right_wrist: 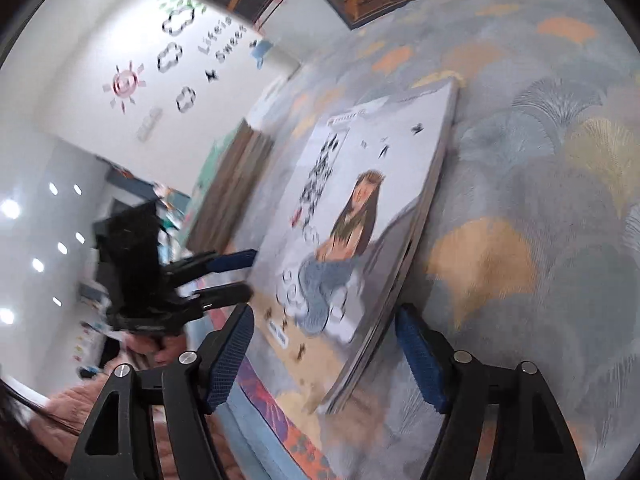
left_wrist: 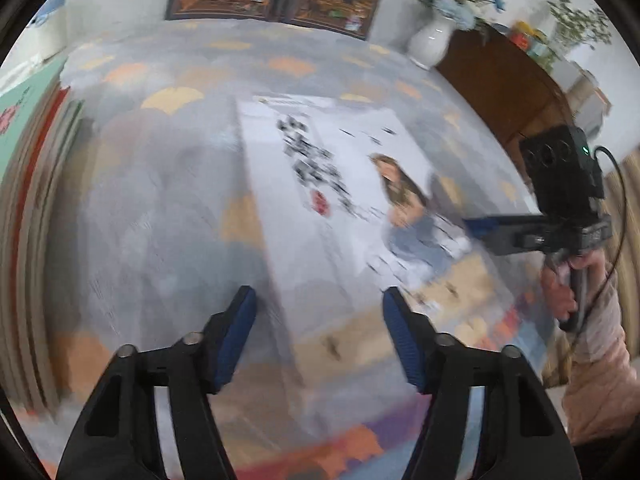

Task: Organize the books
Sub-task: 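Close both grippers on the mermaid book edge and lift it upright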

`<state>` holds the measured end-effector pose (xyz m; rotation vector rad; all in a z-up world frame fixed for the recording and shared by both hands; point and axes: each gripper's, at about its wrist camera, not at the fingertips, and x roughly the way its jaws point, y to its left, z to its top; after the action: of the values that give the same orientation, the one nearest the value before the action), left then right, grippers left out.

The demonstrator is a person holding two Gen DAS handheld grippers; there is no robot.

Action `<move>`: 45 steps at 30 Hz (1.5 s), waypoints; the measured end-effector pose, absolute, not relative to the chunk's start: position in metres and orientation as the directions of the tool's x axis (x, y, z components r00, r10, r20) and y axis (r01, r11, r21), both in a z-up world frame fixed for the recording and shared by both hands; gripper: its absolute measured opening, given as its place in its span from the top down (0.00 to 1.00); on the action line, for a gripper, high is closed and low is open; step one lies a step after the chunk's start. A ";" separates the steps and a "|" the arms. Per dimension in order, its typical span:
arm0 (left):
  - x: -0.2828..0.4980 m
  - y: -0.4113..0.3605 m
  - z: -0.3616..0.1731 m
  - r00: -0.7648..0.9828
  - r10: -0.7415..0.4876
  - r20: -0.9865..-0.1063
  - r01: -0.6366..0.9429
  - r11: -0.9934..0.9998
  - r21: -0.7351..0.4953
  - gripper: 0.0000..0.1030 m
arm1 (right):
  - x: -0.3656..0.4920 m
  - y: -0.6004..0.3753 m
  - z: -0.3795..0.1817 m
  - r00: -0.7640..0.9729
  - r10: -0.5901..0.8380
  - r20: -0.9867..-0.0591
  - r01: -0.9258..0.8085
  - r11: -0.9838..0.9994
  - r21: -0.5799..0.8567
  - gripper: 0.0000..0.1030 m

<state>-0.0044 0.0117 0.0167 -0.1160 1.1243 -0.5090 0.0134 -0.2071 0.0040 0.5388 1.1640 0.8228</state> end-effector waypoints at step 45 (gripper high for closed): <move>0.045 0.026 0.005 0.391 -0.477 -0.787 0.210 0.879 -0.428 0.78 | 0.051 -0.209 -0.008 0.265 0.779 -0.569 -0.358 0.627 0.692 0.91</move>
<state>0.0452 0.0265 0.0046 -0.2778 1.0867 -0.4429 0.0515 -0.2091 -0.0082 0.4771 1.0409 0.8084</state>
